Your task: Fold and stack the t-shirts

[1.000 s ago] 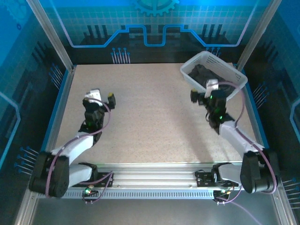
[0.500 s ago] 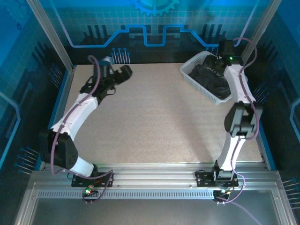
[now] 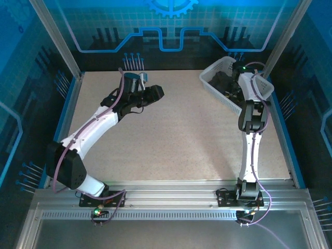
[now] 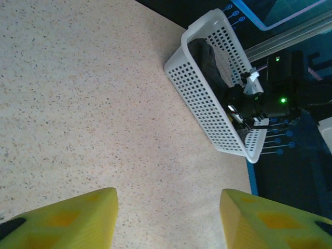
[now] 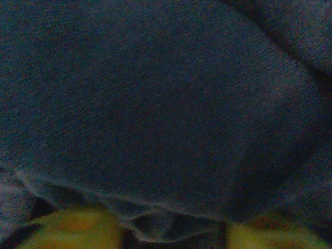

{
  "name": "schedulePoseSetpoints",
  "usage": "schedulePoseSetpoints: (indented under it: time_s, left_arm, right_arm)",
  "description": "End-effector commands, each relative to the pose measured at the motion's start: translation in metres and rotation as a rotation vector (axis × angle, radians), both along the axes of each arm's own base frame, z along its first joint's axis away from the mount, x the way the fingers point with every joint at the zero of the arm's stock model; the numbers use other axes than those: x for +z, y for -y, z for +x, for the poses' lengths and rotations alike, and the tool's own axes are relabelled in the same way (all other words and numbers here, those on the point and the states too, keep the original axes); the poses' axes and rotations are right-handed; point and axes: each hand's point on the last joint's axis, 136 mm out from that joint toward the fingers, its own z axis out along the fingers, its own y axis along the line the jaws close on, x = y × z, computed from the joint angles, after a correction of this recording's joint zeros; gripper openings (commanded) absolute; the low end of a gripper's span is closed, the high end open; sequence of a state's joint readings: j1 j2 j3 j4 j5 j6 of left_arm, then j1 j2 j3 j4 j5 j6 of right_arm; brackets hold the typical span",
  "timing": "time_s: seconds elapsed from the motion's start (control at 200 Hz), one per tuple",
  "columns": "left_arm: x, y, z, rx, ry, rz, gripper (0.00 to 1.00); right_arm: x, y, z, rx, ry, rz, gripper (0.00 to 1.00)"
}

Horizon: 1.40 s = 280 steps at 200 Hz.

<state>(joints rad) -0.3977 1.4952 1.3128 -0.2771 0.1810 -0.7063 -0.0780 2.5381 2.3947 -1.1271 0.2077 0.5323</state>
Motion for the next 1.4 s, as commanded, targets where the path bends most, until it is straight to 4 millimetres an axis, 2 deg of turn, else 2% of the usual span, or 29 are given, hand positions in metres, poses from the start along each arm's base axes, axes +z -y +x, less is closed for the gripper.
schedulePoseSetpoints:
  time_s: [0.0,0.055,0.145,0.17,0.305,0.41,0.635,0.705,0.775,0.85,0.92,0.955,1.07,1.135,1.18,1.235,1.296,1.326,1.396]
  left_arm:
    - [0.018,-0.003,-0.017,-0.016,0.024,-0.005,0.49]
    - [0.021,-0.005,-0.018,-0.012,0.031,-0.002,0.46]
    - [0.024,-0.007,-0.020,-0.010,0.038,0.004,0.42]
    - [0.023,-0.008,-0.020,-0.006,0.037,0.007,0.42]
    - [0.020,-0.010,-0.018,0.011,0.035,0.019,0.40]
    - [0.016,-0.011,-0.014,0.024,0.026,0.027,0.39]
    - [0.014,-0.024,-0.007,0.086,0.025,0.079,0.39]
    - [0.015,-0.031,-0.007,0.106,0.025,0.105,0.39]
    - [0.015,-0.042,-0.006,0.141,0.019,0.139,0.39]
    - [0.015,-0.057,-0.006,0.191,0.013,0.161,0.39]
    - [0.017,-0.072,-0.007,0.241,0.009,0.172,0.40]
    - [0.017,-0.080,-0.009,0.265,0.005,0.182,0.41]
    - [0.017,-0.100,-0.013,0.317,-0.009,0.204,0.47]
    - [0.013,-0.108,-0.018,0.333,-0.032,0.211,0.49]
    - [0.010,-0.111,-0.023,0.335,-0.047,0.209,0.49]
    - [0.004,-0.112,-0.029,0.329,-0.071,0.203,0.50]
    - [-0.009,-0.109,-0.037,0.314,-0.120,0.190,0.50]
    - [-0.018,-0.107,-0.042,0.302,-0.154,0.178,0.50]
    - [-0.040,-0.097,-0.054,0.267,-0.234,0.131,0.49]
  right_arm:
    - [-0.003,0.005,0.000,-0.018,0.005,0.038,0.11]
    - [0.025,0.006,0.012,-0.002,0.104,0.018,0.01]
    - [0.084,0.007,0.026,0.014,0.275,-0.031,0.00]
    - [0.112,0.007,0.028,0.018,0.338,-0.047,0.00]
    - [0.215,-0.002,0.024,0.027,0.556,-0.099,0.00]
    - [0.289,-0.019,0.005,0.039,0.704,-0.122,0.00]
    - [0.417,-0.074,-0.057,0.105,0.994,-0.098,0.00]
    - [0.449,-0.087,-0.077,0.119,1.068,-0.098,0.00]
    - [0.468,-0.106,-0.095,0.139,1.108,-0.062,0.00]
    - [0.475,-0.136,-0.111,0.189,1.120,-0.030,0.00]
    - [0.463,-0.174,-0.121,0.240,1.095,0.017,0.00]
    - [0.450,-0.194,-0.124,0.260,1.066,0.061,0.00]
    - [0.375,-0.272,-0.134,0.346,0.890,0.266,0.00]
    - [0.338,-0.322,-0.145,0.441,0.783,0.408,0.20]
    - [0.316,-0.343,-0.155,0.478,0.704,0.461,0.35]
    - [0.299,-0.352,-0.163,0.508,0.642,0.459,0.48]
    - [0.283,-0.344,-0.166,0.512,0.608,0.416,0.58]
    - [0.277,-0.338,-0.166,0.511,0.600,0.404,0.62]
    - [0.257,-0.323,-0.163,0.508,0.567,0.389,0.62]
